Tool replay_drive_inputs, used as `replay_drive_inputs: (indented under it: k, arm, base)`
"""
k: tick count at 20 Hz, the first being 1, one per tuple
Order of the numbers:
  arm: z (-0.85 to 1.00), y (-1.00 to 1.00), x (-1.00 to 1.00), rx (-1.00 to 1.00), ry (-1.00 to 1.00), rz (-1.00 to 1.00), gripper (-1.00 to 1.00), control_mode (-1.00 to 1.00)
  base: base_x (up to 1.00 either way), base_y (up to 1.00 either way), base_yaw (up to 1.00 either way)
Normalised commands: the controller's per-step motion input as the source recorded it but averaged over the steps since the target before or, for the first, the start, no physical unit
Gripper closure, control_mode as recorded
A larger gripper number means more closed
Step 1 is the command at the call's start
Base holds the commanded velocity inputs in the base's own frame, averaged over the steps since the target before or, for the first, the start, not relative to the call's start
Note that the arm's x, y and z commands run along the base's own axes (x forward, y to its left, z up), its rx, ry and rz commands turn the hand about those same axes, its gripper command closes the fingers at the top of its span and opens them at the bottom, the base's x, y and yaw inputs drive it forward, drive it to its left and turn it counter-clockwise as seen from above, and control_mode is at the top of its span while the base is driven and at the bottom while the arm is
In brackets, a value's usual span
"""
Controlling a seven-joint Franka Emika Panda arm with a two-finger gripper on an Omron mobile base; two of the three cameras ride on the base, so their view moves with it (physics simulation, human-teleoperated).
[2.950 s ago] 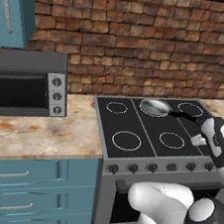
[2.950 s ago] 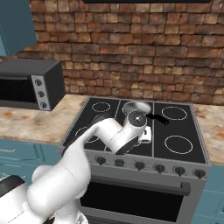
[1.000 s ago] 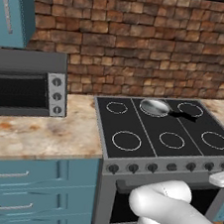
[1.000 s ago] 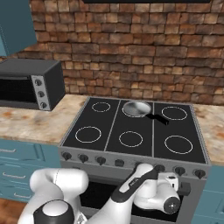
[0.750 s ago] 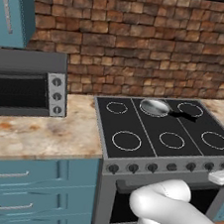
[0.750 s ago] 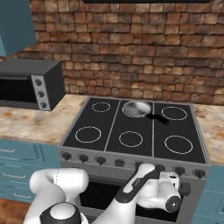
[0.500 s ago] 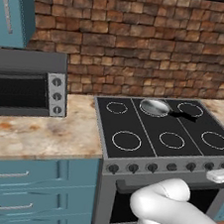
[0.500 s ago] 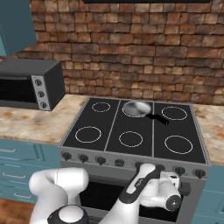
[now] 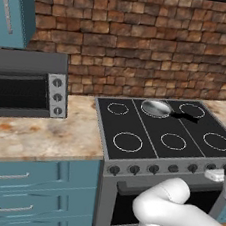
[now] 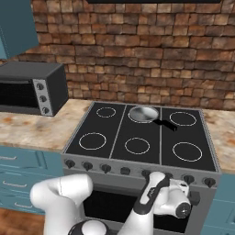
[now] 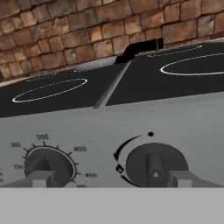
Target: Turn on the rear center burner of the stove.
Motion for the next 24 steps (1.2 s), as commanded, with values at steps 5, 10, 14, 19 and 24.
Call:
replay_drive_inputs:
  k: [5, 10, 14, 19, 24]
  arm:
    - [-0.21, -0.16, 0.25, 0.08, 0.00, 0.00, -1.00, -1.00]
    - [-0.27, -0.22, 0.20, 0.07, 0.00, 0.00, -1.00, -1.00]
    - [-0.33, -0.22, 0.16, 0.05, 0.00, 0.00, -1.00, -1.00]
    - [-0.33, -0.01, 0.22, 0.03, 0.00, 0.00, 1.00, -1.00]
    - [-0.20, 0.00, 0.23, 0.00, 0.00, -0.01, 1.00, -1.00]
  base:
    - [0.00, 0.00, 0.00]
    - [0.00, 0.00, 0.00]
    - [0.00, 0.00, 0.00]
    - [0.00, 0.00, 0.00]
    - [0.00, 0.00, 0.00]
